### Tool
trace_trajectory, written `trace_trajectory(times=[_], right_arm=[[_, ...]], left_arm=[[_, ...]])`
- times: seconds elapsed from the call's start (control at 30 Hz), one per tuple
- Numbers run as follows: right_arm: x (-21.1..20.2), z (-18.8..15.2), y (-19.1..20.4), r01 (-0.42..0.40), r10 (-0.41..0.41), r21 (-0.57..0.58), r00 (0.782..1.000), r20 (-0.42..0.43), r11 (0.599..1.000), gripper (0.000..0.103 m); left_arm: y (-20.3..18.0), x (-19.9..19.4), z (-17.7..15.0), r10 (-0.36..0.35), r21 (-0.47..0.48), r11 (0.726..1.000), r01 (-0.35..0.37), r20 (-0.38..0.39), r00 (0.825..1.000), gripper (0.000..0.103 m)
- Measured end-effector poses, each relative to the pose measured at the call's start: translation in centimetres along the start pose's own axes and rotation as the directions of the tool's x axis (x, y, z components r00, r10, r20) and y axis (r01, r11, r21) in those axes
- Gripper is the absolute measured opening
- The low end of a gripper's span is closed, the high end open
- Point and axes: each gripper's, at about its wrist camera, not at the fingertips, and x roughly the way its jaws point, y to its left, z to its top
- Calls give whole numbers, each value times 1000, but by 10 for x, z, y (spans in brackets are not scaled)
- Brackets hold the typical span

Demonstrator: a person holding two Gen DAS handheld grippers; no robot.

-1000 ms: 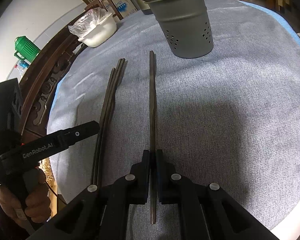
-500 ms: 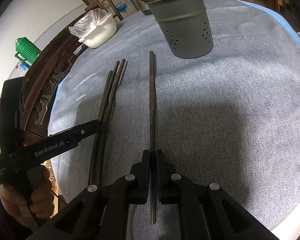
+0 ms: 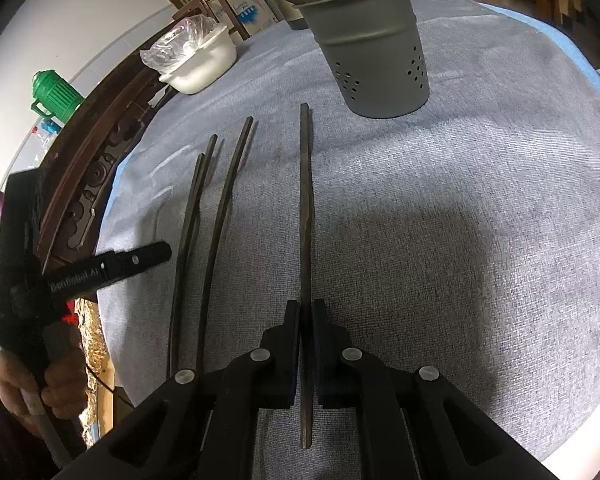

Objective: Organize utensils
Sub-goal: 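Close the right gripper on one chopstick while the left gripper grasps another chopstick, then lift both held chopsticks upright and carry them above the grey cup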

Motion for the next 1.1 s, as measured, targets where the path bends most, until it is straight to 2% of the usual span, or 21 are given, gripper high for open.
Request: trace_trajectory(times=[0.07,0.17,0.23,0.37,0.47,0.53,0.63,0.7,0.77,0.87,0.93,1.0,1.1], right_arm=[[-4,6,-2,-6,6,2,1000,22,1000,10],[-16,24,0,-33,33,-7,994,104,999,11],[-16,36,3,-31,33,-16,992,124,999,12],[-3,63,11,-1,4,-21,987,160,1000,13],[11,80,12,14,-14,-2,987,158,1000,14],[20,89,16,49,-47,-5,985,164,999,19],[33,95,19,73,-70,-9,985,160,997,33],[39,98,22,95,-92,-9,981,168,995,49],[44,101,25,119,-114,-19,978,173,993,50],[58,105,25,176,-173,-7,976,135,984,36],[60,109,26,205,-201,-14,968,148,979,28],[62,110,26,229,-224,-20,963,149,973,11],[62,109,24,217,-213,-17,966,148,976,6]], left_arm=[[0,-2,11,-16,3,1000,16,16,1000,61],[-1,0,25,-49,17,999,49,22,999,61],[-18,5,27,-73,37,997,73,18,997,61],[-21,19,36,-114,72,991,115,-13,993,59],[-21,28,45,-126,102,987,128,-25,992,50],[-20,32,49,-135,112,984,138,-36,990,46],[-20,42,55,-154,127,979,160,-55,987,46],[-21,49,60,-161,134,977,169,-67,985,44],[-23,55,65,-173,139,973,182,-75,982,39],[-27,58,69,-181,155,969,191,-78,980,35],[-29,60,71,-200,160,964,211,-86,976,21],[-32,63,72,-208,167,961,222,-94,974,13],[-31,61,70,-221,171,957,233,-83,972,10]])
